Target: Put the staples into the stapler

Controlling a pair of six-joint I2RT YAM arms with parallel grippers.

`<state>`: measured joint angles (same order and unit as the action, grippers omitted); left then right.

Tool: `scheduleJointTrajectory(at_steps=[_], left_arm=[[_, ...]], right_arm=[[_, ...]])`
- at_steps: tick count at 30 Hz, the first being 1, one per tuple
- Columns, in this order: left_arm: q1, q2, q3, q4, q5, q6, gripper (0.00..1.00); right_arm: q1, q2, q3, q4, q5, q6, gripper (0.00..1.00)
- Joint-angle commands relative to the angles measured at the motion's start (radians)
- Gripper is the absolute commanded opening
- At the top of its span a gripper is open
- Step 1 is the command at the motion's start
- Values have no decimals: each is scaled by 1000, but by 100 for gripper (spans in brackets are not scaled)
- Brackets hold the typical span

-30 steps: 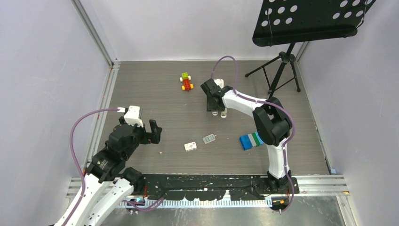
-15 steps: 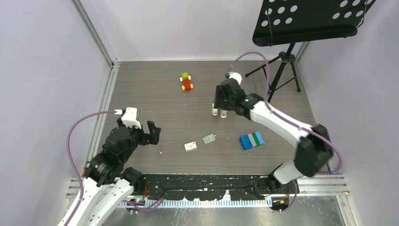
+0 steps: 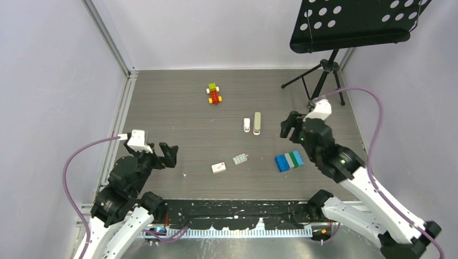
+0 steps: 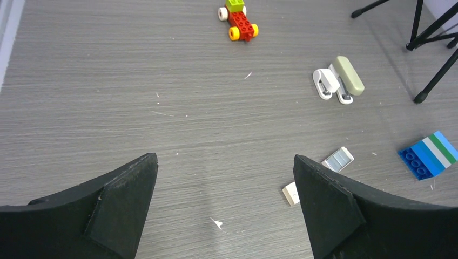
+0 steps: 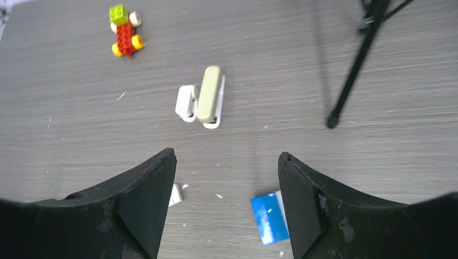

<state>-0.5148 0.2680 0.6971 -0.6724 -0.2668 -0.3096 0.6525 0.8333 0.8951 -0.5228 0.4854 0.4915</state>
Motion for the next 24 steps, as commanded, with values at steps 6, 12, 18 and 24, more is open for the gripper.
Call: scheduleJointTrajectory(at_steps=[6,12,18,24], left_arm=[[7,-150,43,15,-117,16,98],[7,-221,28,29,-156,9,98],[7,-253,-10,60,-154,-3,98],[7,-244,-55,120,-153,-1,98]], right_arm=[[4,-318,32,-234,353,-18,82],[5,-448,93,-306,403,1,86],[4,-561,133,-368,466,-39,87],[4,-679,95,-367,493,-49,87]])
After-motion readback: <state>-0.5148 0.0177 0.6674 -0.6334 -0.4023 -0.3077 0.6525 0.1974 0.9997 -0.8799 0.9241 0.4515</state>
